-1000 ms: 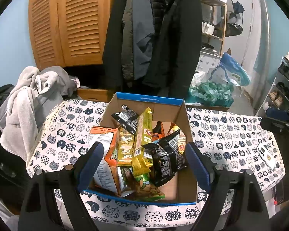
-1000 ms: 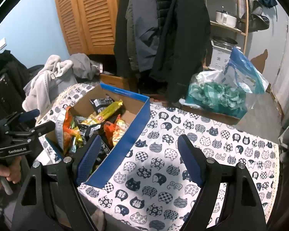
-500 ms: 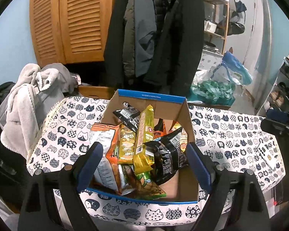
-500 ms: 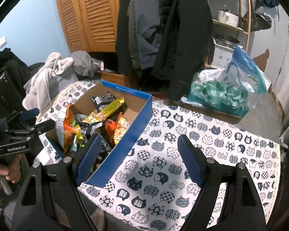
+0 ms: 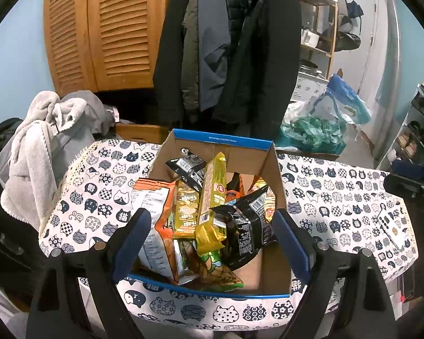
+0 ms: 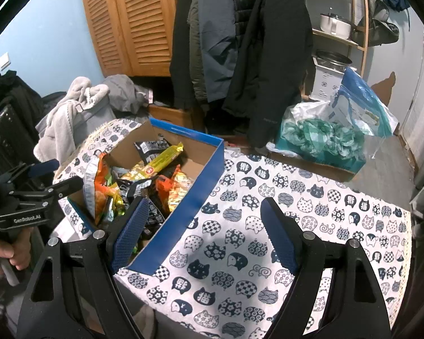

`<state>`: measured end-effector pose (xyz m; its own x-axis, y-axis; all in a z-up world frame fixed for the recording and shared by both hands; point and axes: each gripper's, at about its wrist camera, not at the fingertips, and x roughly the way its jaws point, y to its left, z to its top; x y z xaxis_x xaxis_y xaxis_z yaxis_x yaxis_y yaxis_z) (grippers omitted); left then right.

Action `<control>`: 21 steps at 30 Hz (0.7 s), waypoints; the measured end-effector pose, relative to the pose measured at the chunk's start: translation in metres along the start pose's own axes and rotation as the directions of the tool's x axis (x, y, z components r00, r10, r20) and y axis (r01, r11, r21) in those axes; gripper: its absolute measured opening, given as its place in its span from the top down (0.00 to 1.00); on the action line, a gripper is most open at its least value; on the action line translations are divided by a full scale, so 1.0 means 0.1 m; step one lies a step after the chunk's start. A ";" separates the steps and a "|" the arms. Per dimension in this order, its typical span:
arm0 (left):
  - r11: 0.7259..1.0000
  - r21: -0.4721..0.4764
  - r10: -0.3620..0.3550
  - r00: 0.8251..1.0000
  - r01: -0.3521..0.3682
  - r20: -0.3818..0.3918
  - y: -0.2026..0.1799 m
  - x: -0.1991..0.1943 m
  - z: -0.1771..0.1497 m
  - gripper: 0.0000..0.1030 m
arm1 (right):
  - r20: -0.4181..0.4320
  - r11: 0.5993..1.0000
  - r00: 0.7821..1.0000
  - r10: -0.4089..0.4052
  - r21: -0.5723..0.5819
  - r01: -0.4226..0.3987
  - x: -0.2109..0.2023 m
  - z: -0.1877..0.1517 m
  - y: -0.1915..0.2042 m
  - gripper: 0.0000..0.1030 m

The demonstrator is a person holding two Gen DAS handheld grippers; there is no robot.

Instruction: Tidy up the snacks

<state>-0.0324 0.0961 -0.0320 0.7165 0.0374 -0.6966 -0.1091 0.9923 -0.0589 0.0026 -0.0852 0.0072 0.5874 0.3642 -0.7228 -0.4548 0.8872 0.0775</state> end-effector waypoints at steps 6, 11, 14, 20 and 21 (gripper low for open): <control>1.000 0.003 0.001 1.000 -0.001 0.000 0.00 0.00 -0.01 0.14 | -0.002 1.000 1.000 0.001 -0.002 -0.001 0.00 -0.01 0.01 0.22; 1.000 0.003 0.003 1.000 -0.003 0.001 0.00 0.00 -0.01 0.14 | -0.004 1.000 1.000 0.001 0.000 -0.001 0.01 -0.01 0.02 0.22; 1.000 0.002 0.003 1.000 -0.003 0.000 0.00 0.00 -0.01 0.14 | -0.003 1.000 1.000 0.000 -0.001 0.000 0.01 -0.01 0.02 0.22; 1.000 0.019 0.018 1.000 -0.018 0.007 -0.01 -0.03 -0.02 0.14 | -0.003 1.000 1.000 0.000 0.000 0.000 0.01 -0.01 0.02 0.22; 0.999 0.024 0.024 1.000 -0.024 0.010 -0.01 -0.03 -0.01 0.14 | -0.005 1.000 1.000 0.001 0.000 -0.001 0.01 -0.01 0.01 0.22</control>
<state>-0.0355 0.0948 -0.0307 0.7208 0.0620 -0.6904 -0.1097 0.9936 -0.0253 0.0023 -0.0841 0.0061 0.5834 0.3639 -0.7261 -0.4559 0.8866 0.0781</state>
